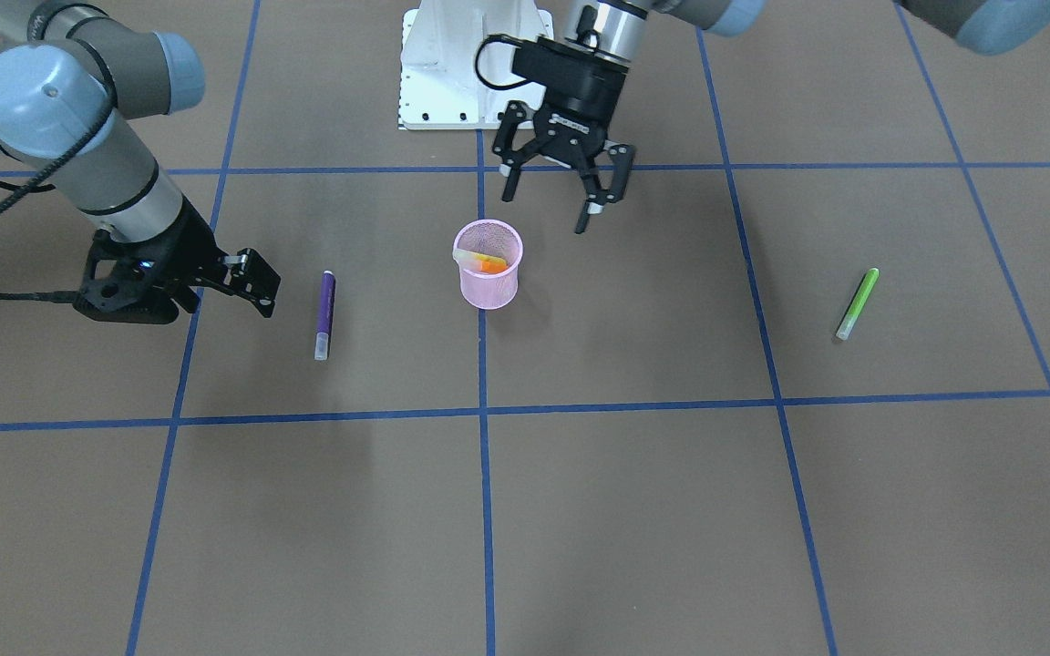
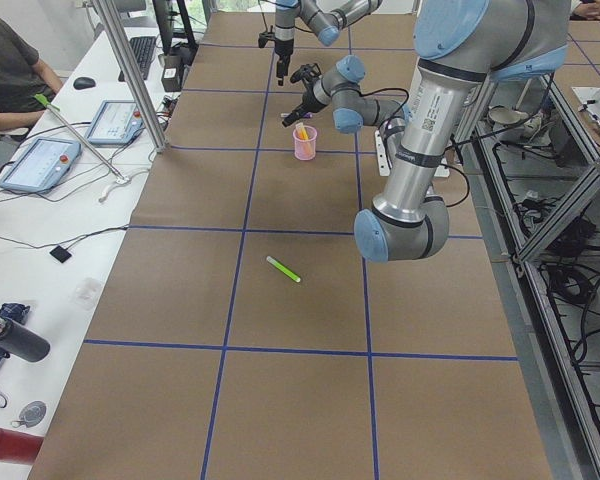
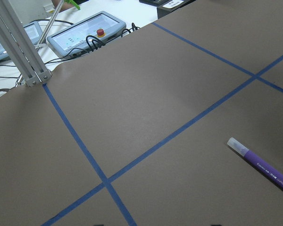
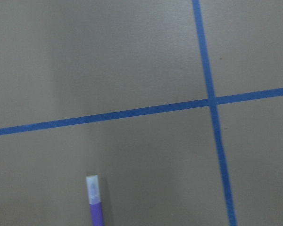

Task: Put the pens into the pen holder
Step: 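Withdraw the left arm while the right gripper moves above the purple pen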

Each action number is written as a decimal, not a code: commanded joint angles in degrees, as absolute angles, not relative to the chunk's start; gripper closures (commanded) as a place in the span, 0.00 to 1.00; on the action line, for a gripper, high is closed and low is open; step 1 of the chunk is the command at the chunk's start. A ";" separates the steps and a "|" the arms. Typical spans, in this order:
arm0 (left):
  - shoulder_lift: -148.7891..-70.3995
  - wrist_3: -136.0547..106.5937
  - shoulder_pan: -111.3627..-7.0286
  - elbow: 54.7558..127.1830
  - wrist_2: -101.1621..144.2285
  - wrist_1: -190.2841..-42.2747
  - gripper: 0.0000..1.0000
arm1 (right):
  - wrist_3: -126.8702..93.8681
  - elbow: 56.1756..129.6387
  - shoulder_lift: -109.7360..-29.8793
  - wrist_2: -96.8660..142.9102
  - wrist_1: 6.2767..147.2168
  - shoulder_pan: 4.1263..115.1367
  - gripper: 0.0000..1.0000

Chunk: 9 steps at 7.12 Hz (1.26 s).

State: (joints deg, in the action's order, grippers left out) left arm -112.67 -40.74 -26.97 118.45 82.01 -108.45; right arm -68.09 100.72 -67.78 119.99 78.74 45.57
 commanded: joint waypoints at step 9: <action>-102.74 -50.45 -37.00 125.95 98.88 -99.76 0.01 | -72.46 90.01 -64.25 120.67 73.21 39.38 0.31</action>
State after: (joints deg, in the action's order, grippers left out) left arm -102.73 -50.00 -37.08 126.04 98.88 -99.76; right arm -75.23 90.98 -64.32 120.43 73.20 39.79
